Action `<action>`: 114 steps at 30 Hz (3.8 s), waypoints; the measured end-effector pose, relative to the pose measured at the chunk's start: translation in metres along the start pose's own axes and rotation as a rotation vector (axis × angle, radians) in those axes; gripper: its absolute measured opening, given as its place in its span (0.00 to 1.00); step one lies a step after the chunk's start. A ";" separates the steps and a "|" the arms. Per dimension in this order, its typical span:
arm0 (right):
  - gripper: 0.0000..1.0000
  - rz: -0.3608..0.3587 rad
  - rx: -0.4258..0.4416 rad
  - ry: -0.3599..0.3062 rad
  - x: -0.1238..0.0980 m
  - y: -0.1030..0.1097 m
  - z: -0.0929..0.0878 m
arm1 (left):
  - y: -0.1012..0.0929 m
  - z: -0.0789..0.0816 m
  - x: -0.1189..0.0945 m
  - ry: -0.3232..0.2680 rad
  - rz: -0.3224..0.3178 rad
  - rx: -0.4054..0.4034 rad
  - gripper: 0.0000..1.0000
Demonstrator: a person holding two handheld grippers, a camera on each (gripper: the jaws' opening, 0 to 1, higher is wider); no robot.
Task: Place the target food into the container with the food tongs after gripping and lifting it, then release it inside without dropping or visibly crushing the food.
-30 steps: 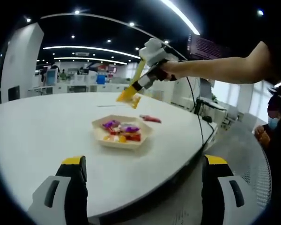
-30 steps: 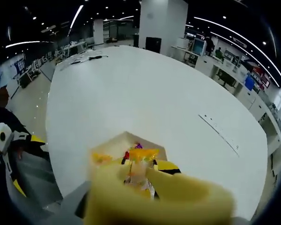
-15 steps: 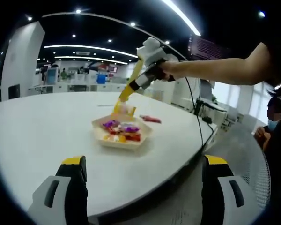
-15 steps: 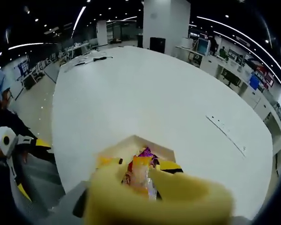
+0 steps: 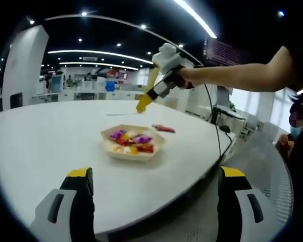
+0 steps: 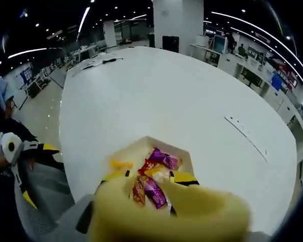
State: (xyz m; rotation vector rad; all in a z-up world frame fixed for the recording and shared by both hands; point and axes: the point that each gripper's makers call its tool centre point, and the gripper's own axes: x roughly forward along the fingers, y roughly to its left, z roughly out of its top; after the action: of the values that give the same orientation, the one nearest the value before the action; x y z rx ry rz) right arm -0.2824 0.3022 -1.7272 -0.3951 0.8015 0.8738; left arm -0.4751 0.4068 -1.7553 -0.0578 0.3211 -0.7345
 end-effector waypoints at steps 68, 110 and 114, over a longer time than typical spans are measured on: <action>0.31 -0.247 0.106 0.049 -0.008 -0.174 -0.170 | 0.003 0.005 -0.001 -0.037 0.027 0.040 0.98; 0.23 -0.241 0.146 0.120 0.004 -0.165 -0.172 | 0.003 0.002 0.000 -0.013 0.022 0.027 0.98; 0.23 -0.235 0.162 0.096 0.000 -0.164 -0.165 | 0.003 0.002 0.000 -0.014 0.022 0.027 0.99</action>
State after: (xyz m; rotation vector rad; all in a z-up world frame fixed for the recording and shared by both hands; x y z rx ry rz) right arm -0.2260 0.1039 -1.8354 -0.3812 0.8883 0.5697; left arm -0.4724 0.4092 -1.7536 -0.0337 0.2979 -0.7161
